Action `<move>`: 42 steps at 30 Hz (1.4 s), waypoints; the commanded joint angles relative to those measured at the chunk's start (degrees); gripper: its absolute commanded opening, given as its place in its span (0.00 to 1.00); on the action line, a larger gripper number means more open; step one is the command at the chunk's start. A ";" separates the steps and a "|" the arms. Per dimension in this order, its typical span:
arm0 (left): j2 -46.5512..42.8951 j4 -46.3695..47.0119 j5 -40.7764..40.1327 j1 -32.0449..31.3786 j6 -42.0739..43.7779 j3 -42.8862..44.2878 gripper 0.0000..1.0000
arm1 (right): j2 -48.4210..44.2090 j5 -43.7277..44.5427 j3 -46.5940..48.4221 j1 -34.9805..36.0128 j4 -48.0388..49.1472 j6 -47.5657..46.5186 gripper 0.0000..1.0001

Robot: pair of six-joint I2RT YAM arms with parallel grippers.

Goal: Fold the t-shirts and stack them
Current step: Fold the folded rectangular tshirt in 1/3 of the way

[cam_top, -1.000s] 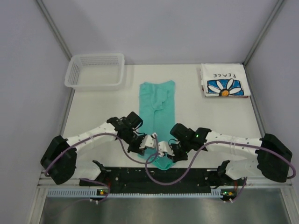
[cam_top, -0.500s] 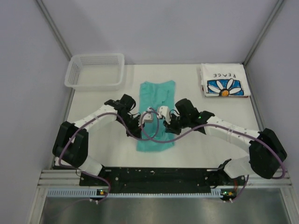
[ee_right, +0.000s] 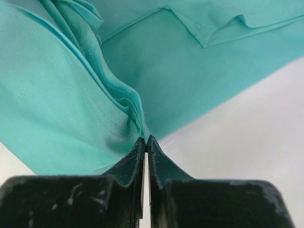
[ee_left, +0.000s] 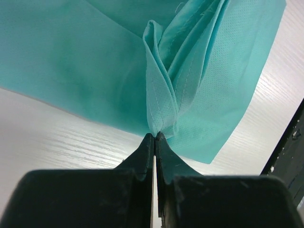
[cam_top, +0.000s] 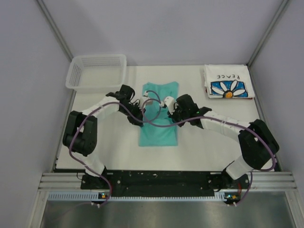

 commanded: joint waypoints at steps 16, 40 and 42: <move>6.35 6.67 -2.25 2.02 -6.99 8.67 0.00 | 6.23 7.89 6.82 -3.08 4.12 2.16 0.00; -3.14 5.18 1.70 -0.26 9.61 6.04 0.33 | -10.63 -19.67 -6.88 -6.61 13.18 -19.53 0.43; -1.04 3.87 0.56 -1.15 9.45 6.38 0.34 | -10.55 -23.73 -6.62 -5.20 6.26 -24.89 0.43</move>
